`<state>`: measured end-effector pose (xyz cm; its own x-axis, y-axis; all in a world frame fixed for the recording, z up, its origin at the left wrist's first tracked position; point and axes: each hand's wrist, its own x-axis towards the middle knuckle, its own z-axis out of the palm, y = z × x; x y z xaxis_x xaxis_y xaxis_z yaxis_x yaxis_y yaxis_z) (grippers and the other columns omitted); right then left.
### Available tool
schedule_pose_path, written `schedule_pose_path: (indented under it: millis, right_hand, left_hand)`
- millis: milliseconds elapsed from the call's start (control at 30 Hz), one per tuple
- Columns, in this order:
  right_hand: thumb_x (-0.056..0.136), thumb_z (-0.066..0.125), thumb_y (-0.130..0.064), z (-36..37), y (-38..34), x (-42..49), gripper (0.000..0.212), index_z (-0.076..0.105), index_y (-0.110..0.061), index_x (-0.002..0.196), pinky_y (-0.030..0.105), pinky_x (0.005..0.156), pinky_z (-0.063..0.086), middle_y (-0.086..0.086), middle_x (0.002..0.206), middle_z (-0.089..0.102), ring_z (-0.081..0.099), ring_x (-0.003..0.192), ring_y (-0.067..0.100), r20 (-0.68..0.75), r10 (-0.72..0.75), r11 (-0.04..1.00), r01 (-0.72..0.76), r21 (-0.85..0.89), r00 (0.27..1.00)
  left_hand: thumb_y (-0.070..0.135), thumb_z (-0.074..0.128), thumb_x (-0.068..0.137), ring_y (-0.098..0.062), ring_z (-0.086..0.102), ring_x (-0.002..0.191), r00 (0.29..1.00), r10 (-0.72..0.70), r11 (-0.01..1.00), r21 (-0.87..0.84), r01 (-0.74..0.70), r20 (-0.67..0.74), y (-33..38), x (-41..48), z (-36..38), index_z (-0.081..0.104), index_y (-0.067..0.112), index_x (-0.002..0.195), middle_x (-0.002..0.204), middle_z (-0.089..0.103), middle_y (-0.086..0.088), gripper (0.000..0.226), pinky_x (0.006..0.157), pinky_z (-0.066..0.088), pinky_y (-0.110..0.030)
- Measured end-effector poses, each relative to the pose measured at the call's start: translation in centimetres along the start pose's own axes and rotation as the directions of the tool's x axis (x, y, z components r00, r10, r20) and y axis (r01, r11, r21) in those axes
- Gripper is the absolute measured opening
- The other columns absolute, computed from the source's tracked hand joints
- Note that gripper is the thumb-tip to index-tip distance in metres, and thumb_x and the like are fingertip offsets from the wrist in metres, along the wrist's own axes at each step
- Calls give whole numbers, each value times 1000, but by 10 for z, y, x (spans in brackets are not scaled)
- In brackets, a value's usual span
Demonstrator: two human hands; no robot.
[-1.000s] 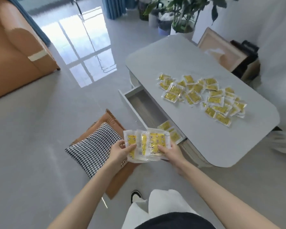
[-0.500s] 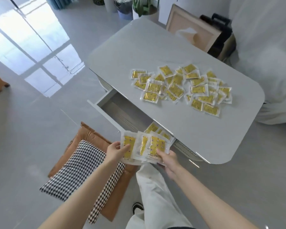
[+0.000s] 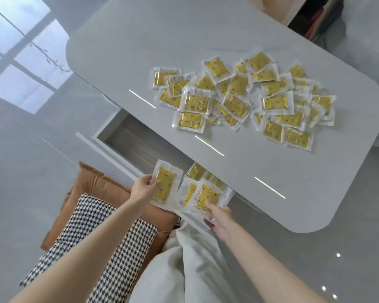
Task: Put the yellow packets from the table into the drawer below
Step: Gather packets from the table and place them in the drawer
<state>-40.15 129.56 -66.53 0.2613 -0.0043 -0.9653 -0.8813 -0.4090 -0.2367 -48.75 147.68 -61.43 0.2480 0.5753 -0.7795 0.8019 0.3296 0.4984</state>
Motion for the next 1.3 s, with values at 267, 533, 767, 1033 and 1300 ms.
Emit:
schedule_pose_path:
  millis: [267,533,767,1033,1300]
  right_hand:
    - [86,71,-21,23,14,107,59,41,-8,136,36,78,56,11,131,55,61,98,25,-94,52,996,-45,74,994]
    - [86,70,-25,27,30,194,61,41,-9,138,42,99,48,10,133,54,56,117,29,-185,10,992,14,124,983]
    - [88,68,-29,28,29,225,57,42,-11,135,44,105,44,7,131,54,56,116,27,-170,-44,993,61,100,985]
    - [87,69,-30,33,33,228,59,41,-14,136,41,99,47,8,137,51,53,122,28,-156,-20,987,45,155,988]
    - [88,68,-25,55,31,205,51,46,-13,132,29,77,50,9,126,58,61,101,23,-18,1,970,3,243,1000]
  left_hand:
    - [10,44,98,-17,55,84,999,1,988,155,-9,51,-35,106,54,65,8,108,104,63,-7,23,66,45,-26]
    - [9,48,97,-18,58,98,998,25,988,151,-34,60,-59,194,96,57,11,129,127,61,-7,34,82,43,-20]
    - [6,47,97,-17,59,111,996,88,993,75,-88,5,-59,235,127,54,14,133,132,58,-3,38,93,45,-21]
    - [-4,56,88,-17,42,134,981,187,968,163,-193,48,-67,244,119,40,21,143,146,44,4,62,109,35,-26]
    - [0,44,96,-16,58,114,938,329,888,302,-348,113,-85,216,79,52,15,134,132,57,-1,42,95,42,-20]
